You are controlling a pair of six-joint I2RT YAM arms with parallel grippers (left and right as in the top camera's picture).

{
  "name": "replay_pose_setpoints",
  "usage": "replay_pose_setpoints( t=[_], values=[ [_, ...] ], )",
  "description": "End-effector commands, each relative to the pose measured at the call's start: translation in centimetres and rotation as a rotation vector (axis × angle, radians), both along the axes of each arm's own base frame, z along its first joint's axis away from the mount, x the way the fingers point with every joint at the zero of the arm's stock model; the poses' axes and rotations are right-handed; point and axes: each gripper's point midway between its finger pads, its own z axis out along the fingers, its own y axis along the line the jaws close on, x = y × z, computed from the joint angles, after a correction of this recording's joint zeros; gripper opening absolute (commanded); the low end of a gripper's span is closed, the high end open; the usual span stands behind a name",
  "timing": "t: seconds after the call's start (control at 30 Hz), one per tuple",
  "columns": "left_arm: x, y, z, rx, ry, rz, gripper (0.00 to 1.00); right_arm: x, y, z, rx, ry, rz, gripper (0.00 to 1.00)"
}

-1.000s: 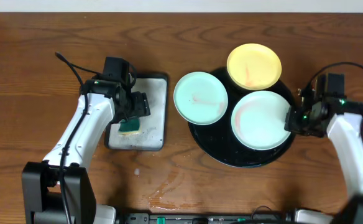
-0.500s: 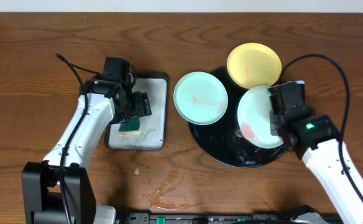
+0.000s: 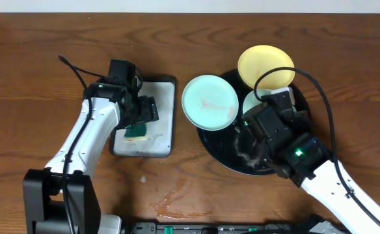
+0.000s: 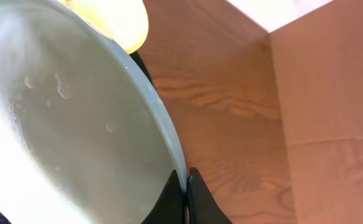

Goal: Clean dirty plates on tray and stack at the side
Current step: 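Lift the front pale green plate with the right gripper and tilt it up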

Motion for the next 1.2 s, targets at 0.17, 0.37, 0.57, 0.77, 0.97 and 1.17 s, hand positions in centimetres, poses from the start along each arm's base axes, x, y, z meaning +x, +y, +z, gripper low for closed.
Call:
replay_pose_setpoints(
  t=[0.17,0.37,0.57,0.77,0.97,1.17],
  values=[
    [0.0,0.0,0.5,-0.002,-0.01,-0.001,0.82,-0.2,-0.3,2.5,-0.05,-0.08,0.001,0.01],
    [0.0,0.0,0.5,-0.003,-0.01,-0.002,0.82,-0.2,-0.3,2.9,-0.131,-0.054,0.05,0.01],
    [0.0,0.0,0.5,-0.003,-0.01,-0.002,0.82,-0.4,0.5,3.1,-0.139,-0.065,0.075,0.01],
    [0.0,0.0,0.5,-0.002,-0.01,-0.001,0.82,-0.3,0.5,3.2,-0.139,-0.072,0.075,0.01],
    [0.0,0.0,0.5,-0.003,-0.01,-0.002,0.82,-0.3,0.3,3.5,-0.153,-0.084,0.064,0.01],
    [0.0,0.0,0.5,-0.002,-0.01,-0.001,0.82,-0.5,0.1,3.3,-0.165,-0.069,0.066,0.01]
  ],
)
